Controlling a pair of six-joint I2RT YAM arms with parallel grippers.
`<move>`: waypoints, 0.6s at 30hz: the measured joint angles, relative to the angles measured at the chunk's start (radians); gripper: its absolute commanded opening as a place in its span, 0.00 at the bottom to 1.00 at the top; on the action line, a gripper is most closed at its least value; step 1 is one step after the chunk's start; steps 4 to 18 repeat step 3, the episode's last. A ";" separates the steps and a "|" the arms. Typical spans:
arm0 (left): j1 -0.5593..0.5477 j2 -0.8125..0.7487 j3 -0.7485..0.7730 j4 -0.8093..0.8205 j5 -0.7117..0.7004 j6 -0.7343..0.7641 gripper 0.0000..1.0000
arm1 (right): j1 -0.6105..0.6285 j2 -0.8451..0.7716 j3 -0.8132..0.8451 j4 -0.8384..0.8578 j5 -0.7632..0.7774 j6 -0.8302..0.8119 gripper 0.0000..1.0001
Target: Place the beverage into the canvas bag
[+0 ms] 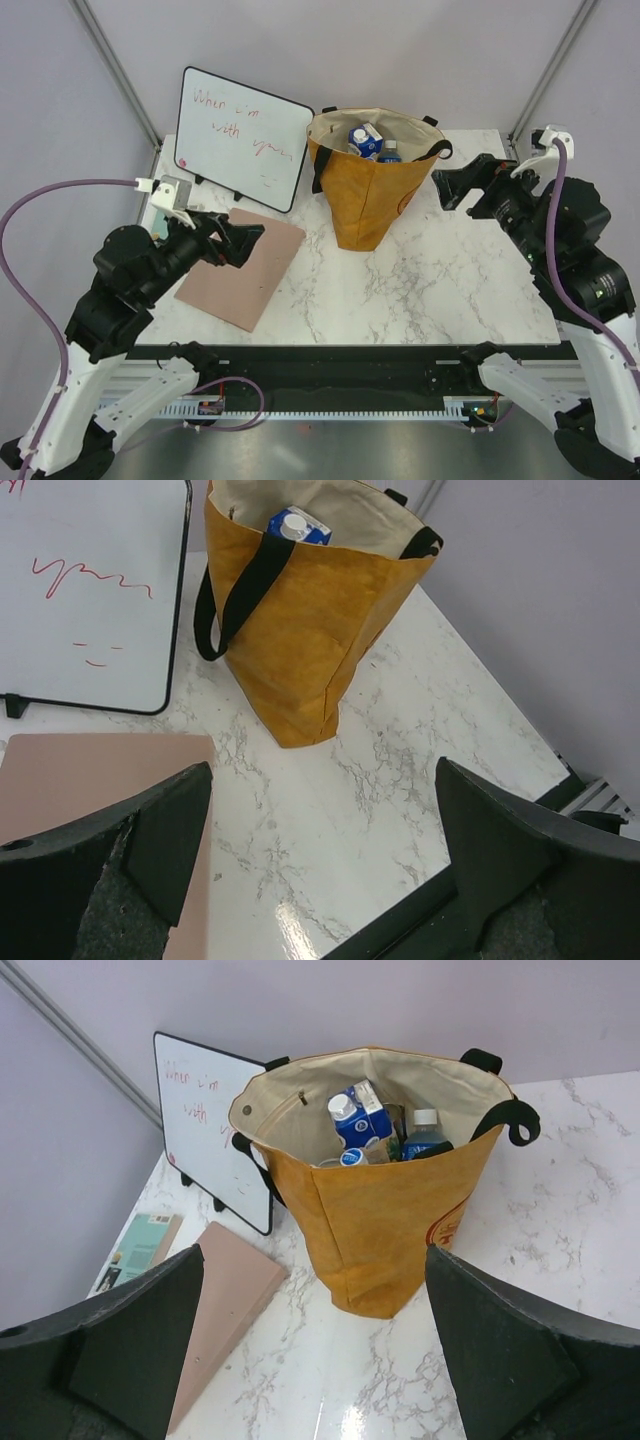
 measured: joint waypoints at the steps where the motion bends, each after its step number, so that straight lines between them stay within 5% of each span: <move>1: 0.000 -0.005 0.000 0.000 0.000 0.000 1.00 | 0.000 0.003 -0.003 0.000 0.005 0.000 0.98; 18: 0.000 -0.018 0.000 0.000 0.000 0.000 1.00 | 0.000 0.007 -0.009 0.000 0.010 0.000 0.98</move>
